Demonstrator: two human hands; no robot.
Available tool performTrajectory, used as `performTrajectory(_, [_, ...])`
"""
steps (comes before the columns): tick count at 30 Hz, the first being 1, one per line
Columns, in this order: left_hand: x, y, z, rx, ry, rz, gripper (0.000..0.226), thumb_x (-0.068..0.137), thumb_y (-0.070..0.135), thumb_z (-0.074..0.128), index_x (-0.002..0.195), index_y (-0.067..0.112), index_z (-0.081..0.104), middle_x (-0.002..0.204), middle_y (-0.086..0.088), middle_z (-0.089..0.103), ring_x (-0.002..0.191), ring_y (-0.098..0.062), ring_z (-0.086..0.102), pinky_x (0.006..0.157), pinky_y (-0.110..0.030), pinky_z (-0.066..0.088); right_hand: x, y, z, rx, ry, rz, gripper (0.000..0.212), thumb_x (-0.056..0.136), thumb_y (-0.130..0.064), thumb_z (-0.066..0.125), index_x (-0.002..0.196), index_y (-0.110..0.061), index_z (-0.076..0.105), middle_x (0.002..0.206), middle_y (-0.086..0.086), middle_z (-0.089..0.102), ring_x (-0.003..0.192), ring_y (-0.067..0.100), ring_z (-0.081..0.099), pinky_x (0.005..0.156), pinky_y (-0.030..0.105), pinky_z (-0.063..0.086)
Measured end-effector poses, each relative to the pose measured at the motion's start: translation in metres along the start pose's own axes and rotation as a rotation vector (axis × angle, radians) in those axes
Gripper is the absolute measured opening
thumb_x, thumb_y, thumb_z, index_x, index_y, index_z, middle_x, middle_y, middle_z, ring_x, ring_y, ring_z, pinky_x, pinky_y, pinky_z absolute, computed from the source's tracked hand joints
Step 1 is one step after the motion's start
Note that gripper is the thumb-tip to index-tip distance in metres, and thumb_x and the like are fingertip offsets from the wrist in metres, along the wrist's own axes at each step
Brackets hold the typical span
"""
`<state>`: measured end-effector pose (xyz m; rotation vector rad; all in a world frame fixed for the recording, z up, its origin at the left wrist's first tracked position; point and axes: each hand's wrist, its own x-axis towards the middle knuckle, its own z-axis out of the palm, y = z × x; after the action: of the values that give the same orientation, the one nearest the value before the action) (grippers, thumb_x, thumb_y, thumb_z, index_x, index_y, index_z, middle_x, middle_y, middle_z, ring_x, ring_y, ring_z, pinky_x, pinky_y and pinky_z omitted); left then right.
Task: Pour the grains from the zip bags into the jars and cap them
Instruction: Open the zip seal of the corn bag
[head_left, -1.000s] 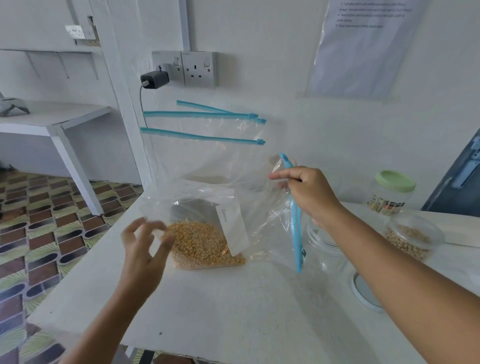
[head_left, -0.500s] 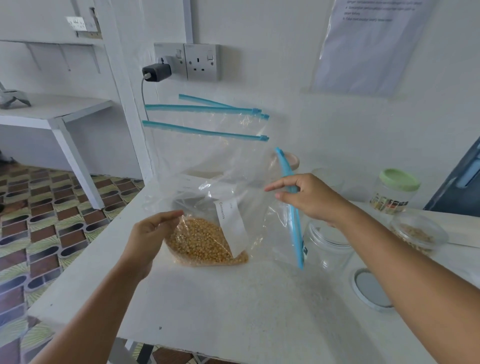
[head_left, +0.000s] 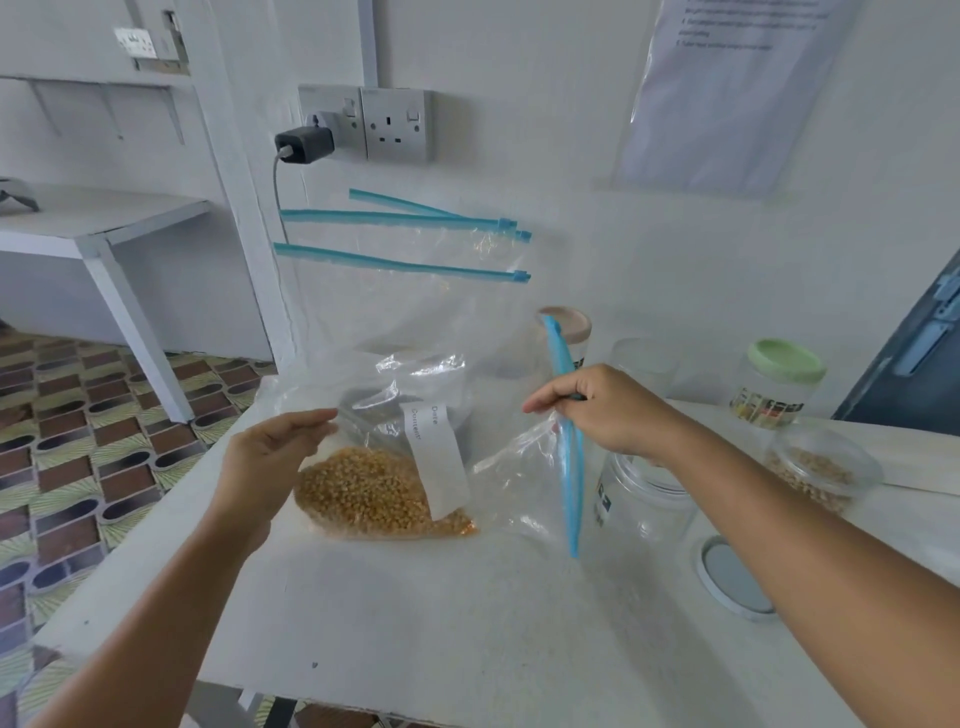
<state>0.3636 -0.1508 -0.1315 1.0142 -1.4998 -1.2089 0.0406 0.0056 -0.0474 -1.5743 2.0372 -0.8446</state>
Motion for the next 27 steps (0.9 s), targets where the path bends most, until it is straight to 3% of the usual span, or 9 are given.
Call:
performTrajectory(3, [-0.004,-0.014,-0.015,-0.051,-0.198,-0.092,0.022,0.086,0.021,0.076,0.106,0.024,0.084,0.119,0.005,0.077,0.122,-0.015,0.063,0.11,-0.037,0.041,0.001,0.0,0.005,-0.043,0.004,-0.008,0.038,0.103,-0.011,0.053,0.104,-0.039,0.08,0.109,-0.022,0.074,0.101,-0.004,0.066,0.093,0.019,0.051])
performTrajectory(5, [-0.007,-0.025,-0.027,-0.069,-0.338,-0.114,0.043,0.072,0.038,0.078,0.113,0.026,0.082,0.131,0.006,0.072,0.133,-0.012,0.056,0.118,-0.04,0.031,0.002,-0.002,0.004,-0.065,0.006,-0.019,0.027,0.102,-0.021,0.061,0.105,-0.04,0.08,0.109,-0.019,0.074,0.101,-0.002,0.067,0.092,0.018,0.052])
performTrajectory(8, [-0.011,-0.029,-0.028,-0.051,-0.447,-0.142,0.04,0.081,0.037,0.084,0.119,0.026,0.08,0.134,0.008,0.071,0.131,-0.009,0.058,0.114,-0.035,0.036,0.005,-0.007,0.003,-0.091,-0.012,-0.044,0.019,0.099,-0.023,0.07,0.107,-0.038,0.08,0.104,-0.018,0.076,0.099,-0.004,0.069,0.091,0.014,0.051])
performTrajectory(10, [-0.013,-0.028,-0.016,-0.007,-0.353,-0.121,0.025,0.093,0.015,0.075,0.115,0.026,0.081,0.121,0.008,0.076,0.119,-0.012,0.067,0.101,-0.027,0.046,0.006,-0.01,0.005,-0.081,-0.008,-0.05,0.02,0.099,-0.019,0.069,0.107,-0.033,0.081,0.102,-0.019,0.077,0.098,-0.007,0.069,0.093,0.013,0.051])
performTrajectory(12, [-0.012,-0.032,-0.007,0.02,-0.183,-0.099,0.027,0.096,0.005,0.07,0.11,0.025,0.081,0.109,0.006,0.08,0.114,-0.018,0.07,0.098,-0.027,0.05,0.007,-0.012,0.008,-0.047,0.005,-0.049,0.022,0.101,-0.015,0.066,0.106,-0.03,0.081,0.099,-0.018,0.078,0.097,-0.009,0.069,0.092,0.011,0.051])
performTrajectory(15, [-0.009,-0.029,-0.003,-0.042,-0.05,-0.114,0.023,0.094,0.006,0.073,0.11,0.021,0.081,0.104,0.0,0.081,0.111,-0.025,0.072,0.105,-0.039,0.052,0.009,-0.017,0.008,0.006,0.055,-0.075,0.026,0.102,-0.011,0.063,0.105,-0.029,0.081,0.098,-0.017,0.078,0.097,-0.009,0.068,0.088,0.006,0.047])
performTrajectory(19, [-0.006,-0.006,-0.005,-0.111,0.042,-0.04,0.022,0.09,0.007,0.076,0.106,0.022,0.081,0.102,-0.002,0.081,0.105,-0.026,0.074,0.1,-0.041,0.057,0.014,-0.03,0.0,0.149,0.149,-0.12,0.033,0.101,0.0,0.057,0.105,-0.022,0.081,0.101,-0.008,0.077,0.094,-0.002,0.07,0.084,0.005,0.048])
performTrajectory(23, [0.006,0.029,-0.007,-0.178,0.116,0.064,0.023,0.082,0.014,0.081,0.103,0.025,0.082,0.099,0.0,0.081,0.091,-0.015,0.073,0.089,-0.022,0.06,0.02,-0.045,-0.017,0.316,0.234,-0.141,0.039,0.101,0.002,0.053,0.1,-0.025,0.08,0.1,0.0,0.077,0.086,0.018,0.077,0.082,0.017,0.056])
performTrajectory(27, [0.022,0.07,-0.004,-0.197,0.159,0.131,0.021,0.082,0.014,0.085,0.095,0.03,0.084,0.091,0.001,0.081,0.08,-0.006,0.07,0.082,-0.016,0.058,0.018,-0.061,-0.038,0.465,0.309,-0.137,0.02,0.097,-0.005,0.067,0.105,-0.018,0.081,0.097,-0.001,0.077,0.083,0.02,0.076,0.081,0.019,0.058])
